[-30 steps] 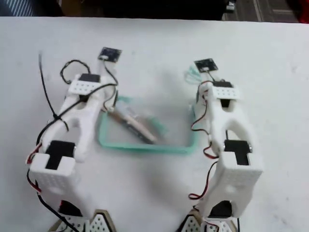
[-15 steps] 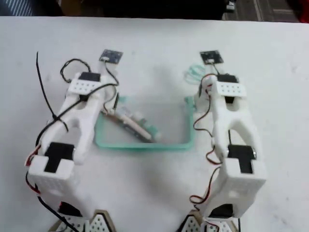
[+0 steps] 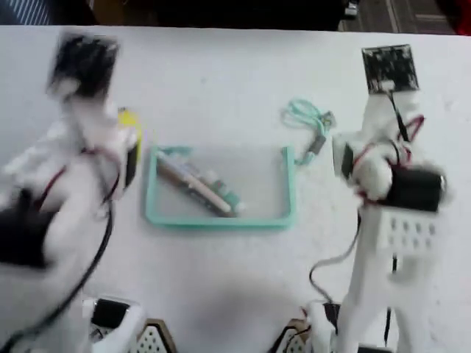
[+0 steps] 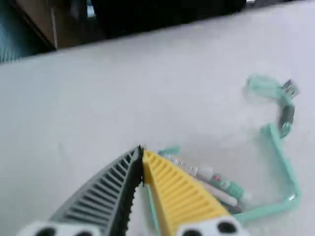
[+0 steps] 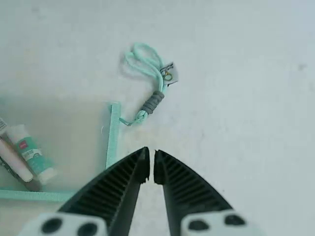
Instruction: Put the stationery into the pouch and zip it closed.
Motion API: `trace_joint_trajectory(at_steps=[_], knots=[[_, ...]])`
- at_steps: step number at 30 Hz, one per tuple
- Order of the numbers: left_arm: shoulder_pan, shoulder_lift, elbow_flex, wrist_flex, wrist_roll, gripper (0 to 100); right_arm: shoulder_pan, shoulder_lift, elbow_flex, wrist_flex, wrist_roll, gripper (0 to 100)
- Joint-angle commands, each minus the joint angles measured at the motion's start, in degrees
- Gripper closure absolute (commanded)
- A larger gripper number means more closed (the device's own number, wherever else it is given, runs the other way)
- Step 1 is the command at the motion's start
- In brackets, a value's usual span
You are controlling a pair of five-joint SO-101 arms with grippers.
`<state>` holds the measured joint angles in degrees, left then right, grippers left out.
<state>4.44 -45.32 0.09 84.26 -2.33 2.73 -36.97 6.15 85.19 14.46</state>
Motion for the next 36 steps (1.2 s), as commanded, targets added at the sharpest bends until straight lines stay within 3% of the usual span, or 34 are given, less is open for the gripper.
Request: trace_joint_trajectory(at_steps=[1, 13, 18, 24, 30, 36], knots=[[1.8, -15.0, -2.9, 0.2, 0.1, 98, 0.2, -11.6, -2.4, 3.9, 4.0, 98.1], [1.6, -45.4, -2.4, 4.5, 0.1, 98, -13.3, -50.3, -1.9, 12.8, 6.1, 98.1], [1.5, -56.3, -1.3, 9.2, 0.0, 98, -14.5, -67.0, -1.6, 13.1, 3.3, 98.1], [-2.1, -59.5, 5.3, 14.3, -8.4, 98, -14.5, -66.5, 3.2, 13.2, 0.9, 98.1], [-1.7, -59.5, 20.7, 7.5, -10.1, 98, -14.6, -66.5, 15.1, 9.4, 1.3, 98.1], [-1.7, -59.5, 40.5, -5.5, -10.2, 98, -14.5, -66.5, 31.4, -5.6, 1.3, 98.1]])
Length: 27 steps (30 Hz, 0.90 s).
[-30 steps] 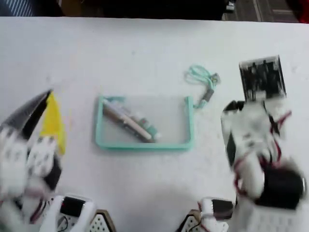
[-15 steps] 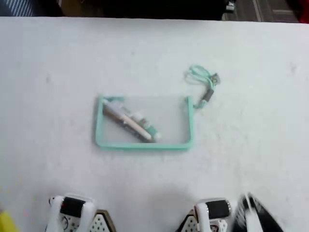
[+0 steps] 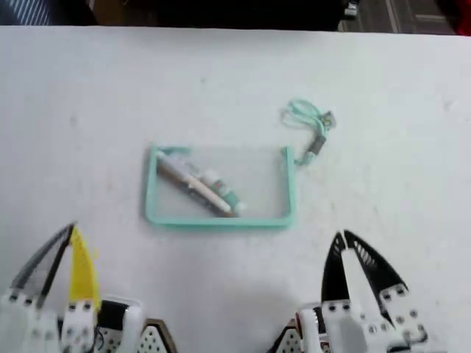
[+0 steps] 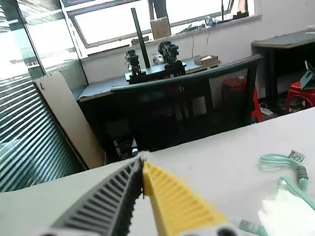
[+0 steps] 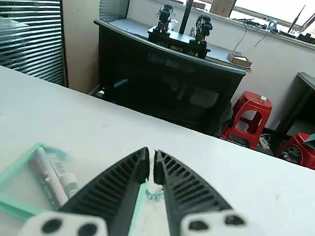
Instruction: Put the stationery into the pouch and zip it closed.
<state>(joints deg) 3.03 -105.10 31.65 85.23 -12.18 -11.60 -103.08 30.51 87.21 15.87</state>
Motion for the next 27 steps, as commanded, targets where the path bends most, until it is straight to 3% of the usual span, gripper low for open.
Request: trace_joint_trajectory(at_steps=[1, 8, 13, 18, 21, 24, 27], knots=[[-0.3, 0.3, 12.4, -8.3, -0.2, 98, -0.2, -0.4, 10.5, -10.4, -0.1, 98.1], [-0.8, 0.4, 34.3, -18.7, -0.4, 98, -0.2, -0.4, 34.8, -22.5, -0.1, 98.1], [-0.7, 0.4, 45.5, -19.5, 0.0, 98, -0.1, -0.3, 50.0, -35.6, -0.1, 98.1], [-0.8, 0.4, 55.3, -24.0, 9.2, 98, -0.1, -0.3, 65.6, -47.9, -0.4, 98.1], [-0.8, 0.4, 61.2, -28.2, 13.6, 98, -0.1, 0.1, 66.3, -47.3, -0.5, 98.1], [-0.8, 0.5, 65.4, -31.3, 13.5, 98, -0.1, 0.1, 66.4, -44.7, -0.5, 98.1], [-0.7, 0.7, 65.3, -28.4, 13.7, 98, -0.1, 0.1, 66.4, -40.6, -0.5, 98.1]])
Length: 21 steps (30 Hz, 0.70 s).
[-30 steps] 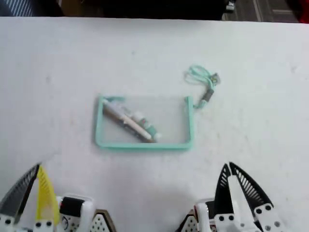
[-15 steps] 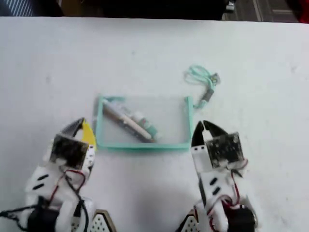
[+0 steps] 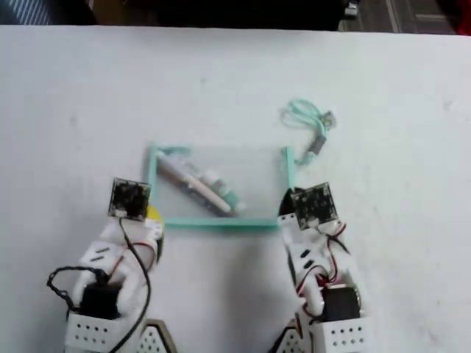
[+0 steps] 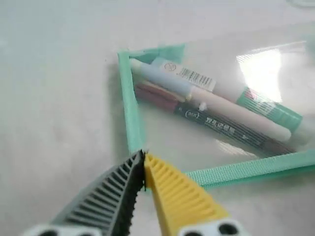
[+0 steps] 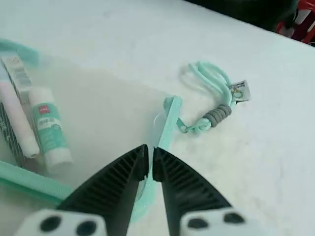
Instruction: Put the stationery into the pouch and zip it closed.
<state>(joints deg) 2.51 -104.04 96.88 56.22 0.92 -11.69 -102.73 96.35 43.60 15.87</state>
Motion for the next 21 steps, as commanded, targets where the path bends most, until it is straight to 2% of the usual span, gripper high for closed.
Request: trace_joint_trajectory(at_steps=[1, 4, 8, 9, 11, 13, 15, 17, 21], knots=[[-0.3, -0.4, 0.1, 2.2, 0.6, 98, 0.0, -0.2, 0.5, 4.9, -0.5, 98.1], [0.0, -0.4, 0.1, 7.0, 0.6, 98, 0.0, -0.1, 0.5, 13.5, -0.5, 98.1], [0.2, -0.4, 0.1, 12.7, 0.5, 98, 0.0, -0.3, 0.5, 30.2, -0.5, 98.1], [0.2, -0.4, 0.1, 14.2, 0.2, 98, 0.0, -0.2, 0.5, 28.9, -0.5, 98.1], [0.3, -0.4, 0.1, 17.5, -5.5, 98, -0.5, -0.3, 0.5, 29.0, -0.5, 98.1], [0.2, -0.5, 0.1, 17.4, -12.8, 98, -0.3, -0.3, 0.5, 29.0, -0.5, 98.1], [0.2, -0.5, 0.1, 17.3, -15.6, 98, 0.0, -0.3, 0.5, 29.0, -0.5, 98.1], [0.2, -0.5, 0.1, 17.3, -14.3, 98, 0.0, -0.3, 0.5, 29.0, -0.5, 98.1], [0.2, -0.4, 0.1, 17.4, -6.0, 98, 0.0, -0.3, 0.5, 29.0, -0.5, 98.1]])
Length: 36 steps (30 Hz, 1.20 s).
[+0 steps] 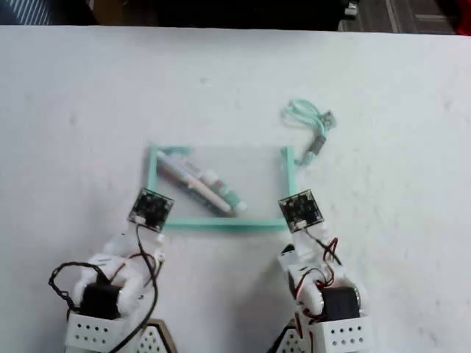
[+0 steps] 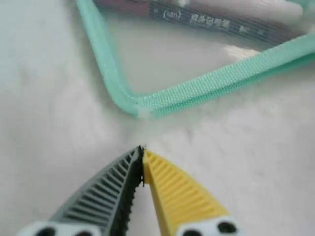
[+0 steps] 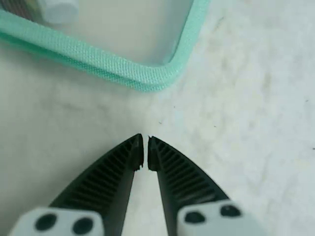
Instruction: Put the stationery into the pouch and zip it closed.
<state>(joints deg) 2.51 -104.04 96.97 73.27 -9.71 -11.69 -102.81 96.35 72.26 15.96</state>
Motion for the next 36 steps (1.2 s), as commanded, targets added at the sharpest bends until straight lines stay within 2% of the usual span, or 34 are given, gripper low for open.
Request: trace_joint_trajectory(at_steps=[1, 36], knots=[[0.2, -0.4, 0.0, 0.4, 5.6, 98, 0.0, -0.2, 0.5, 0.3, -0.6, 98.1], [-0.5, -0.4, 0.0, 0.4, 4.0, 98, -0.2, -0.3, 0.5, 0.3, -0.6, 98.1]])
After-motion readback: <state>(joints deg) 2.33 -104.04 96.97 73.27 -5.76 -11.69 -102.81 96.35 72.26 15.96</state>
